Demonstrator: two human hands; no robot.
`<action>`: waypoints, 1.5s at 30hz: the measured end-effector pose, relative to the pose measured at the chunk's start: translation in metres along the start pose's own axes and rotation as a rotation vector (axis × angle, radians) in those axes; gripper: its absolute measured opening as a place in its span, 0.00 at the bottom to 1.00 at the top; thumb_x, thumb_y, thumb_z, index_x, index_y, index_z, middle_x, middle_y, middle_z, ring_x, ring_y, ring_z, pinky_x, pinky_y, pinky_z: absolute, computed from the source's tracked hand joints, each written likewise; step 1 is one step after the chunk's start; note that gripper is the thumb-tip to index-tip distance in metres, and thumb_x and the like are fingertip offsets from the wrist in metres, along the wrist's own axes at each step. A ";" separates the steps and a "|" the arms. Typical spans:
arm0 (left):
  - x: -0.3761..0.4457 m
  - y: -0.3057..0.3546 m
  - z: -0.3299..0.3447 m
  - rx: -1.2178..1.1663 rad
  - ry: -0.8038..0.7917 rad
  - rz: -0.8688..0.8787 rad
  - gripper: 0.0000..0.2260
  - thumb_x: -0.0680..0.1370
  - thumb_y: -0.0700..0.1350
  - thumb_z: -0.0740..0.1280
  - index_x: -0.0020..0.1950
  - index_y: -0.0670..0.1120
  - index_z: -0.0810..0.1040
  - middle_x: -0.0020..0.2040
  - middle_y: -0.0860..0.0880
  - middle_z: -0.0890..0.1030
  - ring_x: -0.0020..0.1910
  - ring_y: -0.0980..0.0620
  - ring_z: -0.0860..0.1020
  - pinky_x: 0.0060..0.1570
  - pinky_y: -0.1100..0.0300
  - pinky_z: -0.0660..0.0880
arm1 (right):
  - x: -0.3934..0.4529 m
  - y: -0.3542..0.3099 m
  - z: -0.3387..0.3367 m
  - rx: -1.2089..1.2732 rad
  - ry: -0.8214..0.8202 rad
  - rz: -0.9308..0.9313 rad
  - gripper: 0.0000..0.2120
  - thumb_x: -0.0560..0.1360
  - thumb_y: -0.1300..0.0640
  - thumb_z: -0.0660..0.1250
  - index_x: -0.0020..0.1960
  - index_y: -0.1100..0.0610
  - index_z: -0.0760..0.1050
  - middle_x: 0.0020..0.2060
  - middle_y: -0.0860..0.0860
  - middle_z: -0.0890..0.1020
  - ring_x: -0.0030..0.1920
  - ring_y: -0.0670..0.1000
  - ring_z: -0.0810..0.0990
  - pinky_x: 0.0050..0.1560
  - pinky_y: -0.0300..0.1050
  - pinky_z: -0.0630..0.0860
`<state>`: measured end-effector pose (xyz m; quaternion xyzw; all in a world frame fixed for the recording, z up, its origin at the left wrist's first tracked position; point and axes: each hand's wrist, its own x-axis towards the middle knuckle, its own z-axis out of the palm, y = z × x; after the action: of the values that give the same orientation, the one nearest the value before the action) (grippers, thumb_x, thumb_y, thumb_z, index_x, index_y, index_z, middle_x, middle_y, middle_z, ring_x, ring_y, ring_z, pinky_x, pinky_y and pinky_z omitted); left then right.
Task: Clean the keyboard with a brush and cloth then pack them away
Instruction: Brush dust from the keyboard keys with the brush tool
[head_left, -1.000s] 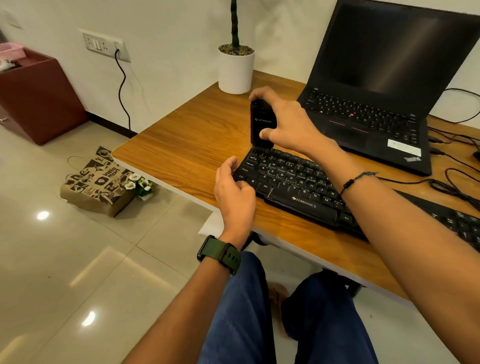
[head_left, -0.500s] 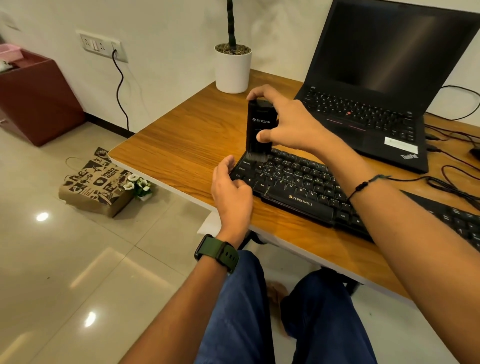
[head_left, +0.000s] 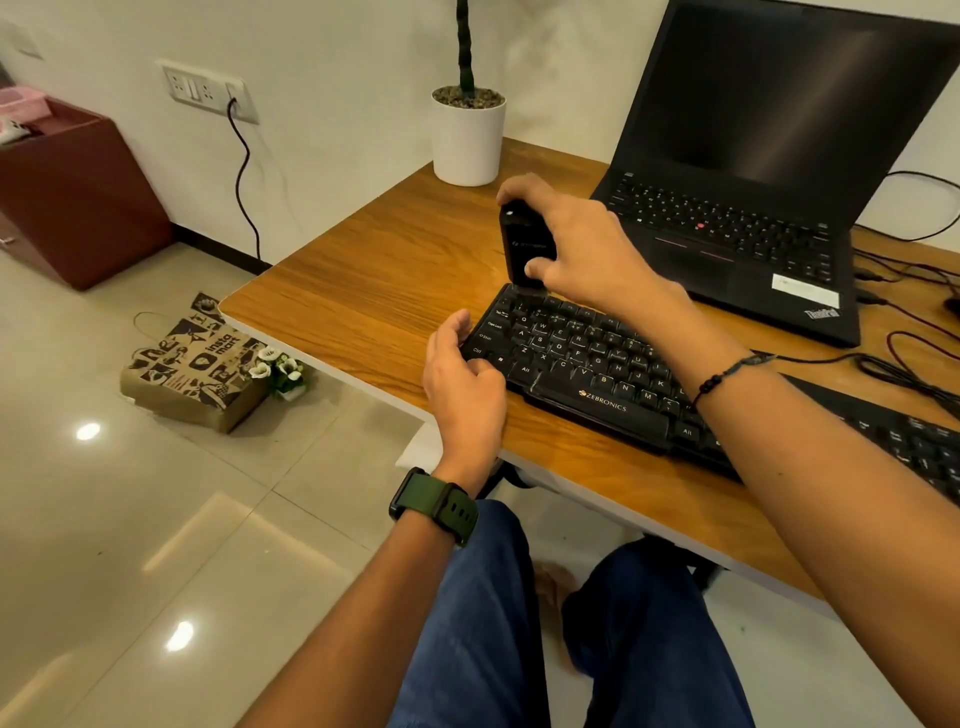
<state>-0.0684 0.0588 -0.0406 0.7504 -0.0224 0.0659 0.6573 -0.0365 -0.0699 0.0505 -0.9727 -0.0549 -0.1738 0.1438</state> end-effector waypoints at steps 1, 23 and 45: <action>0.000 0.000 0.000 0.000 0.001 -0.002 0.23 0.73 0.28 0.57 0.66 0.44 0.70 0.60 0.51 0.73 0.61 0.57 0.70 0.60 0.67 0.64 | -0.002 -0.001 0.001 0.009 -0.025 -0.001 0.28 0.68 0.63 0.68 0.65 0.49 0.64 0.53 0.53 0.78 0.52 0.55 0.77 0.52 0.52 0.74; -0.002 0.003 0.001 0.008 0.011 -0.009 0.23 0.74 0.28 0.57 0.66 0.44 0.70 0.61 0.50 0.73 0.61 0.57 0.70 0.63 0.64 0.66 | -0.022 -0.001 -0.004 0.332 -0.051 0.155 0.29 0.67 0.64 0.70 0.63 0.48 0.65 0.47 0.47 0.74 0.44 0.51 0.78 0.47 0.51 0.79; 0.000 0.001 0.001 0.015 0.011 0.001 0.23 0.74 0.29 0.57 0.66 0.45 0.70 0.60 0.52 0.72 0.59 0.60 0.68 0.61 0.65 0.65 | -0.033 -0.016 -0.004 0.665 -0.119 0.190 0.28 0.67 0.66 0.71 0.61 0.48 0.66 0.48 0.49 0.75 0.46 0.52 0.80 0.36 0.47 0.82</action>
<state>-0.0685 0.0581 -0.0402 0.7549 -0.0187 0.0704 0.6517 -0.0706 -0.0577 0.0466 -0.8818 -0.0262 -0.0752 0.4649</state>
